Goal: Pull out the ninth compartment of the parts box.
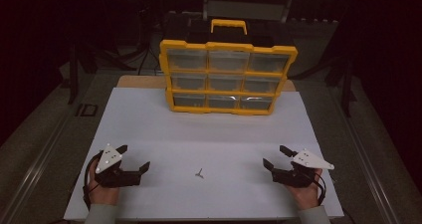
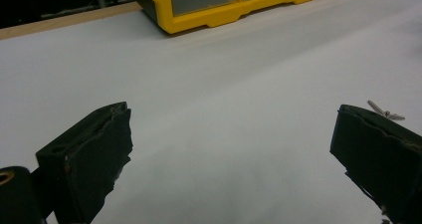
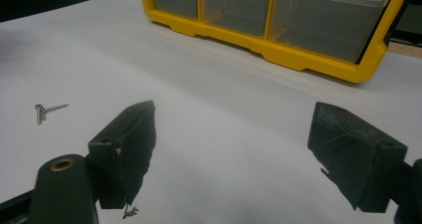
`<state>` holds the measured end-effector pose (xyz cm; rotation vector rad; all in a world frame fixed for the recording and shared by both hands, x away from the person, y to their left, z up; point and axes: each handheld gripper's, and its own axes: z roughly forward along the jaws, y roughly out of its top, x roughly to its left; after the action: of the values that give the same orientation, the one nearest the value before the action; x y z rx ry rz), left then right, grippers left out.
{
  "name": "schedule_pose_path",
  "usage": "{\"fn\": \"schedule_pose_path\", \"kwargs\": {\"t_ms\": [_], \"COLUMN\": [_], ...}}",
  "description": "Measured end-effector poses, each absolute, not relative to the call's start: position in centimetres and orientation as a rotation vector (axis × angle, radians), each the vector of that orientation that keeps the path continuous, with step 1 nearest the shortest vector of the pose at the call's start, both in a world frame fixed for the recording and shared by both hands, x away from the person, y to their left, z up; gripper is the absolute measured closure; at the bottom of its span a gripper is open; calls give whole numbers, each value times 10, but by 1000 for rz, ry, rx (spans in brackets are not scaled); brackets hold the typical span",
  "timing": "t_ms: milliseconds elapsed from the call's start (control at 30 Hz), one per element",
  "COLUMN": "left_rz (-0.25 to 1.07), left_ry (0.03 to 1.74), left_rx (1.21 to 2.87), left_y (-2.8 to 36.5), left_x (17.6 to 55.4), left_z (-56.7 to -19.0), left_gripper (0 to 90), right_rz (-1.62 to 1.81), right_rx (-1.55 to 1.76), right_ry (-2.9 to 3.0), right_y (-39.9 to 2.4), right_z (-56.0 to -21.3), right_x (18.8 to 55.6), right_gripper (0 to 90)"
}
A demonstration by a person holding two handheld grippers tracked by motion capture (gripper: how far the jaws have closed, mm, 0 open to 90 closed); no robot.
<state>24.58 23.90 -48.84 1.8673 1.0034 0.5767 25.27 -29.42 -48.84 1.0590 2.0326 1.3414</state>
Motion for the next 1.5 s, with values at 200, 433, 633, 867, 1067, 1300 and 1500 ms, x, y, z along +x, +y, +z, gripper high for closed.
{"fn": "schedule_pose_path", "kwargs": {"t_ms": [200, 433, 633, 867, 1067, 1300, 1500], "left_rz": [582, 582, 586, 587, 584, 583, 582], "left_ry": [1005, 1011, 1017, 1028, 1032, 1031, 1028], "left_rx": [1867, 1864, 1865, 1867, 1874, 1872, 1876], "left_y": [240, 240, 241, 241, 241, 241, 240], "left_x": [245, 246, 245, 246, 246, 246, 246], "left_z": [-488, -488, -488, -489, -489, -489, -490], "left_gripper": [35, 36, 38, 39, 40, 39, 40], "right_rz": [1334, 1318, 1277, 1230, 1192, 1160, 1115], "right_rx": [1063, 1071, 1056, 1022, 965, 908, 912], "right_ry": [2035, 2043, 2049, 2067, 2081, 2062, 2034], "right_y": [-294, -292, -286, -279, -277, -273, -269], "right_z": [-488, -489, -487, -479, -464, -441, -431], "right_x": [253, 254, 251, 257, 273, 303, 336], "right_gripper": [187, 193, 208, 206, 210, 213, 218]}}
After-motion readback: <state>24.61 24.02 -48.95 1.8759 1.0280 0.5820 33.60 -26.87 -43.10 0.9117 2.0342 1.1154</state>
